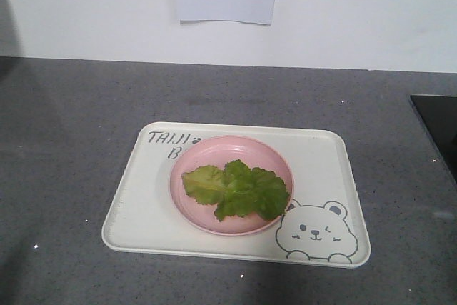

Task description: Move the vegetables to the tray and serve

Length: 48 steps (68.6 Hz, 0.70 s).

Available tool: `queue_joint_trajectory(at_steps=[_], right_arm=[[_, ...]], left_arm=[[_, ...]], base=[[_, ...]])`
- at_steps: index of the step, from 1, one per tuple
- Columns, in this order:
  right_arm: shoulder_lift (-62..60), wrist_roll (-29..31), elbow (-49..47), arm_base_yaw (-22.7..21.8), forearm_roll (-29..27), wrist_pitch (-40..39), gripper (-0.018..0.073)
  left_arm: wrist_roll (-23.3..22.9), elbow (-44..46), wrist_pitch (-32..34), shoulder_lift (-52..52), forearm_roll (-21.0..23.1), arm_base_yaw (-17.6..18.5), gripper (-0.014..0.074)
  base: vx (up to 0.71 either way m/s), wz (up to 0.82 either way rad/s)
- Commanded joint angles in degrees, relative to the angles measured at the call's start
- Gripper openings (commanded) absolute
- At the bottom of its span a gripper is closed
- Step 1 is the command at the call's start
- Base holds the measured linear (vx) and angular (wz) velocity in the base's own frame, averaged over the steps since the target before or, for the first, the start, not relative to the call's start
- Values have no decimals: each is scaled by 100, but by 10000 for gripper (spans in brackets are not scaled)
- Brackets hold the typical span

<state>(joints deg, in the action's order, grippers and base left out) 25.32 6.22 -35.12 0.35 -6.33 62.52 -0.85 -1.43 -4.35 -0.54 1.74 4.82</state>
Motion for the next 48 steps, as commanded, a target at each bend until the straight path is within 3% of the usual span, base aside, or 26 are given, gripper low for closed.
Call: queue_joint_trajectory(at_steps=[1,16,48], right_arm=[[37,5,-135,-35,-30,-264,-8],[37,5,-135,-35,-30,-264,-8],[37,5,-135,-35,-25,-165,-8]], left_arm=[[-29,-145,435,-103,26,17,-8],[-51,-145,435,-103,33,-338,-8],[-51,-139,400,-98,33,-339,-8]], base=[[0,0],[0,0],[0,0]])
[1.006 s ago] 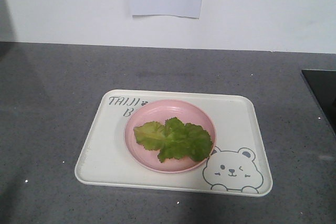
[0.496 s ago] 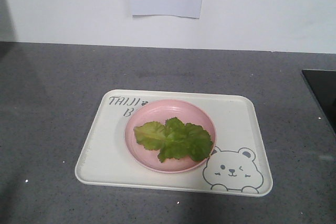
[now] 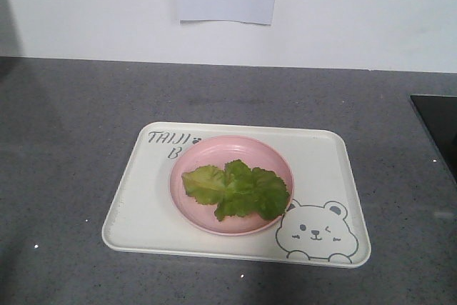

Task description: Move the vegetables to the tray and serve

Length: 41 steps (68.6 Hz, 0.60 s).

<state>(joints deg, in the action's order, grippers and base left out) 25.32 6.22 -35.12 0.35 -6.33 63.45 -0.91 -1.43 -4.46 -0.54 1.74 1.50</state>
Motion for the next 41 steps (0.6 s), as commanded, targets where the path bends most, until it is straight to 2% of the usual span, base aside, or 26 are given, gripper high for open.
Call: queue_joint_trajectory(at_steps=[1,38,41], right_arm=[[37,5,-135,-35,-25,-258,-8],[37,11,-135,-35,-25,-252,-8],[37,31,-135,-35,107,-338,-8]], left_arm=[[-45,-139,412,-98,33,-7,-8],[-45,-139,412,-98,33,-7,-7],[-45,-139,412,-98,33,-7,-7]], base=[[0,0],[0,0],[0,0]])
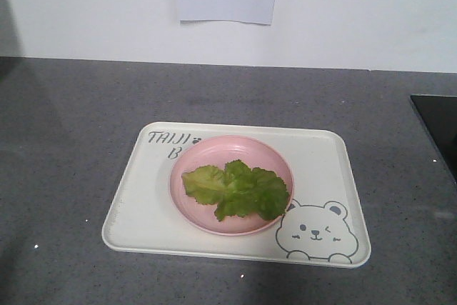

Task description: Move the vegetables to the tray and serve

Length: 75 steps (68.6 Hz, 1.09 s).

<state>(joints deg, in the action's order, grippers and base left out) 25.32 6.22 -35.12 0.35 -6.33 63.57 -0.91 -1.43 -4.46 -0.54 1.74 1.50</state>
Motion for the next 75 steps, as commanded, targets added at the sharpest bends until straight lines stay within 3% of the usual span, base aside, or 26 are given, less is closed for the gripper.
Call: queue_joint_trajectory(at_steps=[1,18,48,62,75], right_arm=[[37,31,-135,-35,192,-398,-8],[-395,-230,129,-35,597,-2139,-8],[-2215,-380,2897,-34,633,-6005,-7],[-2623,-538,3740,-44,633,-6715,-6],[-2623,-466,3728,-44,597,-6507,-6]], left_arm=[[-45,-139,412,-98,33,-7,-7],[-45,-139,412,-98,33,-7,-7],[-45,-139,412,-98,33,-7,-7],[-45,-139,412,-98,33,-7,-7],[-45,-139,406,-98,33,-7,-8]], base=[[0,0],[0,0],[0,0],[0,0],[0,0]])
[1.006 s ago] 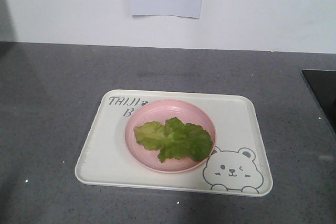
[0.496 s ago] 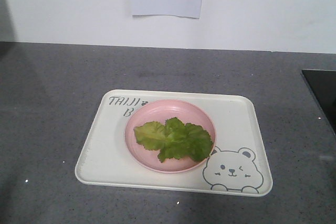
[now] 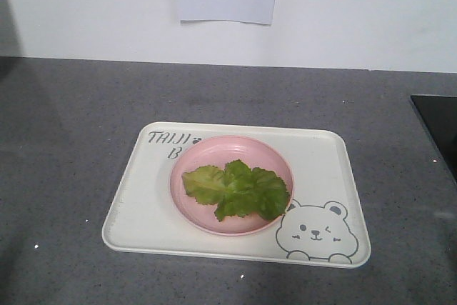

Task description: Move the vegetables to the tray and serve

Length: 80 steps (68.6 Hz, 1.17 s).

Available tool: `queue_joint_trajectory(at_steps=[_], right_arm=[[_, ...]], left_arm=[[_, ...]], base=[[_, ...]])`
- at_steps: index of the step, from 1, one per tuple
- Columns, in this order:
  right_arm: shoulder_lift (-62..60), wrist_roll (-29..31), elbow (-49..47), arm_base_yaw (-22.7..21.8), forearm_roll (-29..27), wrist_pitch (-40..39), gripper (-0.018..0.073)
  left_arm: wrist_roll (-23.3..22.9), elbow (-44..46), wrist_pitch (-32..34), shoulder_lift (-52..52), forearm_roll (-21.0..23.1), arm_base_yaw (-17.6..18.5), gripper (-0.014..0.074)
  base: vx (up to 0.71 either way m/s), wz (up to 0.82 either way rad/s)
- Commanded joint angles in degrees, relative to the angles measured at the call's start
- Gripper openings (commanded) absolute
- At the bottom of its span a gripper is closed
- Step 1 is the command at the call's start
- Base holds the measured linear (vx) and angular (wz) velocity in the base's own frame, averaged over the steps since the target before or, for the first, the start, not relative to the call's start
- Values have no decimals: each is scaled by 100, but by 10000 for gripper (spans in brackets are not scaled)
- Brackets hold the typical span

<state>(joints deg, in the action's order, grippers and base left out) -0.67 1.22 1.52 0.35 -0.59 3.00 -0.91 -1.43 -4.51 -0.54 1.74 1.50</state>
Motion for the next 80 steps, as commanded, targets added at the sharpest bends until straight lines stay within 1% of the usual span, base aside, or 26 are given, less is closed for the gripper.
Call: queue_joint_trajectory(at_steps=[1,80], right_arm=[[-24,34,65,-44,23,-449,-6],[-19,34,60,-44,16,-347,-6]], left_arm=[[-45,-139,412,-98,33,-7,-8],[-45,-139,412,-98,33,-7,-8]], base=[[0,0],[0,0]])
